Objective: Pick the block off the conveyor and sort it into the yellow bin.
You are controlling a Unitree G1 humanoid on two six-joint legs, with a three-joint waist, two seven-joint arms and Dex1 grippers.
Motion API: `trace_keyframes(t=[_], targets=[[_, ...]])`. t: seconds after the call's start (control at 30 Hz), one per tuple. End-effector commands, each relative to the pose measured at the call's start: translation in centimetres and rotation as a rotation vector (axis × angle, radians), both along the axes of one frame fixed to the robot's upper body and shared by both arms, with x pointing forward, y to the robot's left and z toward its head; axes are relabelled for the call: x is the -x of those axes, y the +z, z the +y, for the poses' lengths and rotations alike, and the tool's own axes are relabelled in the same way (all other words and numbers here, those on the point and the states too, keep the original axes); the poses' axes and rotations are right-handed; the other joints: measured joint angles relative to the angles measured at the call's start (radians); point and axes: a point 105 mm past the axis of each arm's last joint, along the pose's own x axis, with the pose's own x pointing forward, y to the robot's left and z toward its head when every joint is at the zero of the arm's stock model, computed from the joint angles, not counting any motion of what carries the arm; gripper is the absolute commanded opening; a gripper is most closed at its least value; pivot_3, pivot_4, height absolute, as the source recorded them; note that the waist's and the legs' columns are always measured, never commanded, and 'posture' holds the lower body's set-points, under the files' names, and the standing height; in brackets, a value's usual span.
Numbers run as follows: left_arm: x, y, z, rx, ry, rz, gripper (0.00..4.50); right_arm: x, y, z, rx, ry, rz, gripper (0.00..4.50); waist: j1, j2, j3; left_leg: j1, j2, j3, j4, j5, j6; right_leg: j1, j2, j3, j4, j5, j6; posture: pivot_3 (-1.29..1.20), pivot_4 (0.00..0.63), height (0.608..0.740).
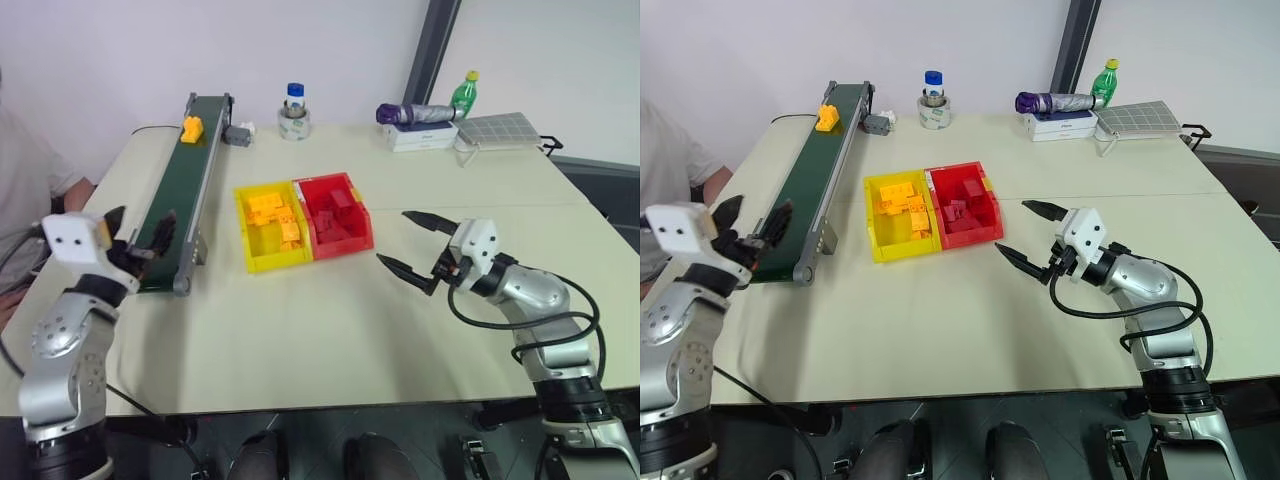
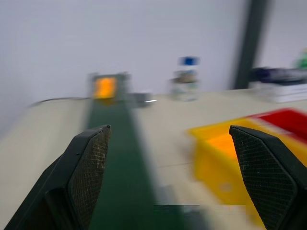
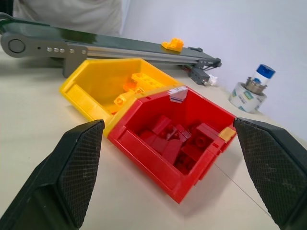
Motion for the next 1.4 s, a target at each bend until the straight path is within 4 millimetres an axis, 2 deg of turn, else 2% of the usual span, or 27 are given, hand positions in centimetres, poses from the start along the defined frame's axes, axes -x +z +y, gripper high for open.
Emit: trace_keyframes(t=[0.03,0.13,0.23,0.43,0.67,0.83,0.93,1.07,1.23,1.4], targets=[[1.6,0.8,1.6,-0.012,0.106,-0.066,4.17,0.1,1.1,0.4,-0.018,0.02,-0.05,4.5,0.001,0.0,0.0,0.0,0.0,0.0,0.0,0.0,0.0,0.0,0.0,0.0,0.0,0.0,0.0,0.0,0.15,0.74],[1.9,0.6,2.6,-0.001,0.163,-0.064,4.17,0.1,1.2,0.3,-0.02,0.023,-0.05,4.5,0.005,0.0,0.0,0.0,0.0,0.0,0.0,-0.001,-0.001,0.0,0.0,0.0,0.0,0.0,0.0,0.0,0.15,0.74],[0.9,1.0,3.4,0.008,0.196,-0.05,4.17,0.1,1.3,0.3,-0.028,0.026,-0.046,4.5,0.004,0.0,0.0,0.0,0.0,0.0,0.0,-0.002,-0.003,0.0,0.0,0.0,0.0,0.0,-0.001,0.0,0.15,0.74],[-0.2,1.7,2.3,-0.04,0.143,-0.058,4.17,0.3,1.7,0.4,-0.063,0.038,-0.036,4.5,-0.002,0.0,0.0,0.0,0.0,0.0,-0.001,-0.002,-0.003,0.0,-0.001,0.0,-0.002,0.0,-0.001,0.0,0.15,0.74],[-0.8,1.9,2.4,-0.025,0.144,-0.06,4.17,0.6,1.7,0.4,-0.071,0.045,-0.026,4.5,0.0,0.0,0.0,0.0,0.0,0.0,-0.003,-0.001,-0.001,-0.001,0.0,0.0,-0.003,0.0,-0.001,0.0,0.15,0.74],[-1.0,1.5,2.3,-0.011,0.139,-0.039,4.17,0.5,1.7,0.3,-0.062,0.039,-0.034,4.5,0.0,0.0,0.0,0.0,0.0,0.0,-0.002,-0.002,-0.002,0.0,0.0,0.0,-0.003,0.0,-0.001,0.0,0.15,0.74],[-1.9,0.9,2.1,-0.004,0.118,0.025,4.17,0.5,1.6,0.4,-0.061,0.04,-0.036,4.5,0.001,0.0,0.0,0.0,0.0,0.0,-0.002,-0.002,-0.002,0.0,0.0,0.0,-0.003,0.0,-0.001,0.0,0.15,0.74],[-4.2,2.3,2.4,-0.046,0.098,0.04,4.17,0.4,1.4,0.7,-0.058,0.042,-0.037,4.5,0.003,0.0,0.0,-0.001,0.0,0.0,-0.002,-0.001,-0.001,0.0,0.0,-0.001,-0.003,0.0,-0.001,0.0,0.15,0.74],[-8.7,4.2,2.3,-0.012,0.07,0.046,4.17,0.2,1.5,1.3,-0.053,0.057,-0.042,4.5,0.003,0.0,0.0,-0.003,0.0,0.0,0.0,-0.001,0.0,-0.001,0.0,-0.002,-0.003,0.002,0.001,0.0,0.15,0.74],[-12.1,5.3,2.8,-0.035,0.07,0.085,4.17,0.1,1.8,1.3,-0.048,0.053,-0.052,4.5,0.001,0.0,0.0,-0.005,0.0,0.0,0.001,0.0,0.002,-0.002,0.003,-0.002,-0.003,0.005,0.008,0.0,0.15,0.74]])
